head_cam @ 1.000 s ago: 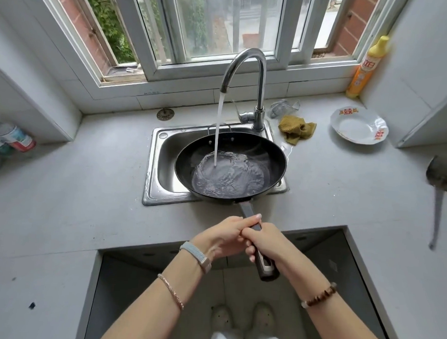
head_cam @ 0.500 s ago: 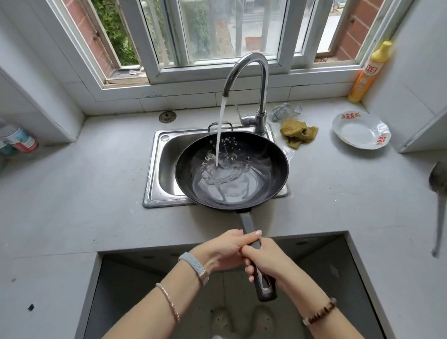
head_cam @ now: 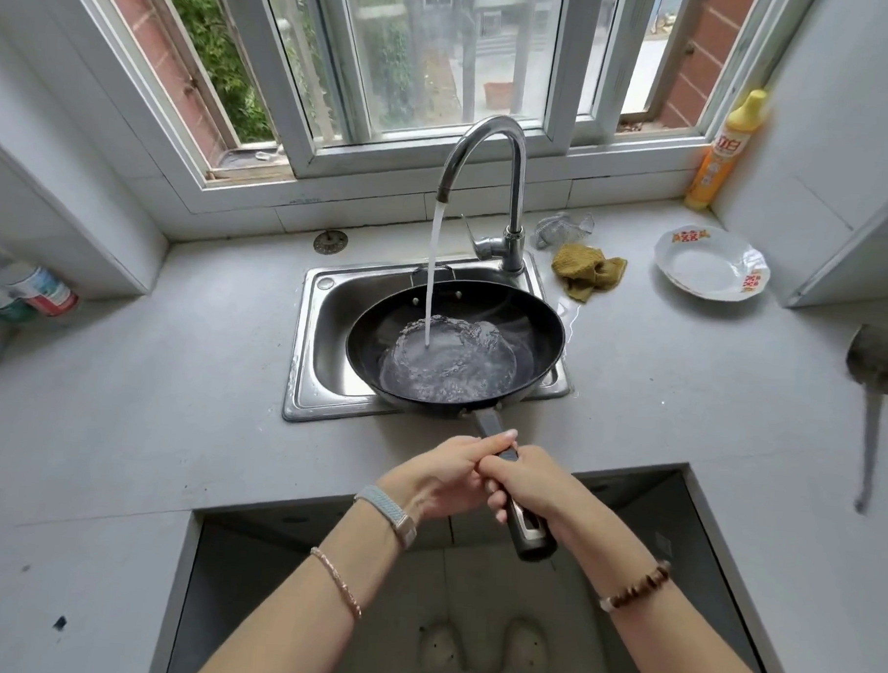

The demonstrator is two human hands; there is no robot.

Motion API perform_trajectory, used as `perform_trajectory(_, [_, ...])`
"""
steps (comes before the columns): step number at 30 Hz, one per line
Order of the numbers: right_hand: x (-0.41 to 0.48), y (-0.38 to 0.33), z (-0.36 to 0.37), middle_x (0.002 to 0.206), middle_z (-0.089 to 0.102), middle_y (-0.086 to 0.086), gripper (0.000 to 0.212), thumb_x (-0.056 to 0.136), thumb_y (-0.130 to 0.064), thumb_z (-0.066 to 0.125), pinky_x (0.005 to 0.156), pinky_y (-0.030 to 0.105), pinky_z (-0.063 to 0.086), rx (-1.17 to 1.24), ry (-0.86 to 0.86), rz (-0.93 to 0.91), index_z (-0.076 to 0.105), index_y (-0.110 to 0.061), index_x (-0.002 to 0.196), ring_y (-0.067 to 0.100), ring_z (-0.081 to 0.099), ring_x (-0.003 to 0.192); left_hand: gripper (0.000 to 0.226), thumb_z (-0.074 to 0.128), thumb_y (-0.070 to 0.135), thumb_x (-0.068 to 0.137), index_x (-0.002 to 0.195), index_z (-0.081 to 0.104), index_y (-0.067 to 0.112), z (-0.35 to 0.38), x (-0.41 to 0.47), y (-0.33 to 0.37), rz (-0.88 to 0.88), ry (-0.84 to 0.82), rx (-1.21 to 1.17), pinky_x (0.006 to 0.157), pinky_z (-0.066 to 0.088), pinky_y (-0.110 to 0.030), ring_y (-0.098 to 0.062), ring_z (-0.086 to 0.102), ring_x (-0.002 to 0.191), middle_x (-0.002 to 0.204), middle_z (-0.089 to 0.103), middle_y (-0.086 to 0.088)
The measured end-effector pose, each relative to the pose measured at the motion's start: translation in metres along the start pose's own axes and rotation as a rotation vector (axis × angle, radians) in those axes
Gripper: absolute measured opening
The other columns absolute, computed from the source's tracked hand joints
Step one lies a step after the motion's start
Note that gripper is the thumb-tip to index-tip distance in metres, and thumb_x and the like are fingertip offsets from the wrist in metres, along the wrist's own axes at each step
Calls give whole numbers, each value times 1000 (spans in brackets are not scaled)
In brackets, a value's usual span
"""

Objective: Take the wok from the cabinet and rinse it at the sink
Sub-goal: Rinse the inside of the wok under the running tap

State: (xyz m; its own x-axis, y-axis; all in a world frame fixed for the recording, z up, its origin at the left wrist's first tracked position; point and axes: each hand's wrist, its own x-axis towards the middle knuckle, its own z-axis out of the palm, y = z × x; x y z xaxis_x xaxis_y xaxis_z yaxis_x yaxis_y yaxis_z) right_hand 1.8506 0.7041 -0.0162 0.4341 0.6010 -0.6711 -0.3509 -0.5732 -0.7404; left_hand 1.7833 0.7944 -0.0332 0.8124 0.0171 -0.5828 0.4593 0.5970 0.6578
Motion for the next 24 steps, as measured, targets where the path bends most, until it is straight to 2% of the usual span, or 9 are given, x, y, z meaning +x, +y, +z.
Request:
perform_trajectory(2, [1,-6,1,43,49,0,14,86,-3,48,37,19,42,13,-8,-2,52,-5,73,10,47,33,39,43,27,101,70,55,5,-1,-2,5,-5,16,1,41,47,-24,-14,48,33,37,42,-1])
perform_trajectory(6, [-1,-3,4,46,49,1,9,86,-2,46,38,20,44,25,-22,1,52,-3,78,11,48,34,46,44,28,101,62,61,8,-3,-2,2,-6,24,-8,40,46,-24,-14,48,32,36,42,-1])
perform_trajectory(10, [0,5,4,48,50,2,9,85,-5,47,40,23,46,-7,-13,1,52,-3,78,13,49,37,40,46,28,100,69,56,5,-4,0,-6,-4,13,6,41,48,-26,-16,49,34,38,42,-4])
perform_trajectory(16, [1,20,3,50,51,4,16,84,-6,47,43,26,47,-34,2,-2,53,-4,69,15,49,39,40,49,29,98,68,53,3,-6,5,-18,7,-11,33,43,50,-29,-19,50,36,40,41,-6])
perform_trajectory(20, [0,31,3,53,50,4,15,84,-3,45,39,23,45,-31,-20,-18,54,-4,73,12,49,39,39,53,30,97,70,51,1,-10,8,-29,10,-35,69,46,51,-32,-21,51,37,42,42,-7])
perform_trajectory(24, [2,46,2,53,50,5,13,85,-3,48,42,26,46,-20,-38,-2,55,-5,74,15,48,40,38,54,29,96,72,48,1,-12,9,-40,-6,-35,99,45,51,-33,-22,52,37,42,42,-8])
